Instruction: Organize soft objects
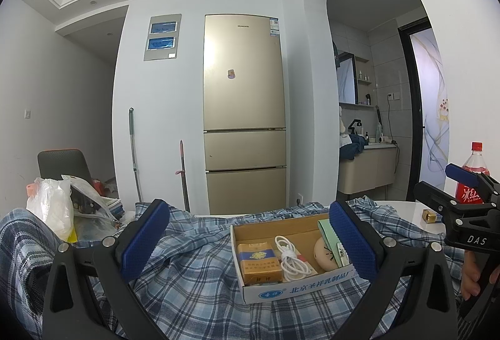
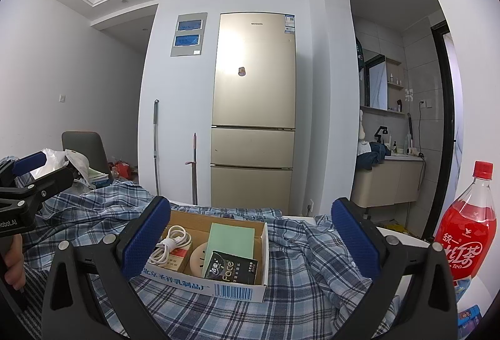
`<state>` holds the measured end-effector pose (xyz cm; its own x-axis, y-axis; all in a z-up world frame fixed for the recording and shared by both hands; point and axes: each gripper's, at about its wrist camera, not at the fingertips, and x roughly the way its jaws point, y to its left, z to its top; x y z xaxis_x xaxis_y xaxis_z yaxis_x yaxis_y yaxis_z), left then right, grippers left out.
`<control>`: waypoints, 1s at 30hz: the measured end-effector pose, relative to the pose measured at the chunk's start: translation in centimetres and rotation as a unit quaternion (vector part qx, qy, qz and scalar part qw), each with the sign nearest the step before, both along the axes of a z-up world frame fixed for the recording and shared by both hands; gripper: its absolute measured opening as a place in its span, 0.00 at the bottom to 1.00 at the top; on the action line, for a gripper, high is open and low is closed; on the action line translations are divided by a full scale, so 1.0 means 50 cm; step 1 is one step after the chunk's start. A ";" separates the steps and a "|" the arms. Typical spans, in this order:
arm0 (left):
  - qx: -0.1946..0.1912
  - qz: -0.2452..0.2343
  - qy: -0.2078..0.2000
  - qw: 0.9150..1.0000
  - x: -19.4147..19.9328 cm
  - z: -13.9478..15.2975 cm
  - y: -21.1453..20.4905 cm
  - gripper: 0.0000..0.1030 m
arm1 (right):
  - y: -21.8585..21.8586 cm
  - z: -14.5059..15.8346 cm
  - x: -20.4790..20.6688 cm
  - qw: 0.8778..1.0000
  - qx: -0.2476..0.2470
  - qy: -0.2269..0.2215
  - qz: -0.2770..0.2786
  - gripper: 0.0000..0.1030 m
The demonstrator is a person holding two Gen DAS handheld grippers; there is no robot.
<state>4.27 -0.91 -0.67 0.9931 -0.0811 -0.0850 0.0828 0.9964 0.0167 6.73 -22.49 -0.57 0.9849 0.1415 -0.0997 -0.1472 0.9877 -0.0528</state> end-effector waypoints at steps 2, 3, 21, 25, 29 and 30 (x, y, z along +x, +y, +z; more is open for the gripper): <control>0.000 0.001 -0.001 1.000 0.000 0.000 0.000 1.00 | 0.000 0.000 0.000 1.000 0.000 0.000 0.000 1.00; -0.001 0.002 -0.002 1.000 0.000 0.000 0.001 1.00 | 0.000 0.000 0.000 1.000 0.000 0.000 0.000 1.00; -0.001 0.000 0.000 1.000 -0.003 -0.004 -0.003 1.00 | 0.000 0.000 -0.002 1.000 -0.001 0.000 0.001 1.00; -0.001 0.001 0.000 1.000 -0.003 -0.003 -0.003 1.00 | 0.000 0.000 -0.002 1.000 -0.001 0.000 0.002 1.00; -0.001 0.001 0.000 1.000 -0.003 -0.003 -0.003 1.00 | 0.000 0.000 -0.002 1.000 -0.001 -0.001 0.002 1.00; -0.001 0.000 0.000 1.000 -0.003 -0.003 -0.004 1.00 | 0.001 0.000 -0.003 1.000 -0.001 -0.001 0.002 1.00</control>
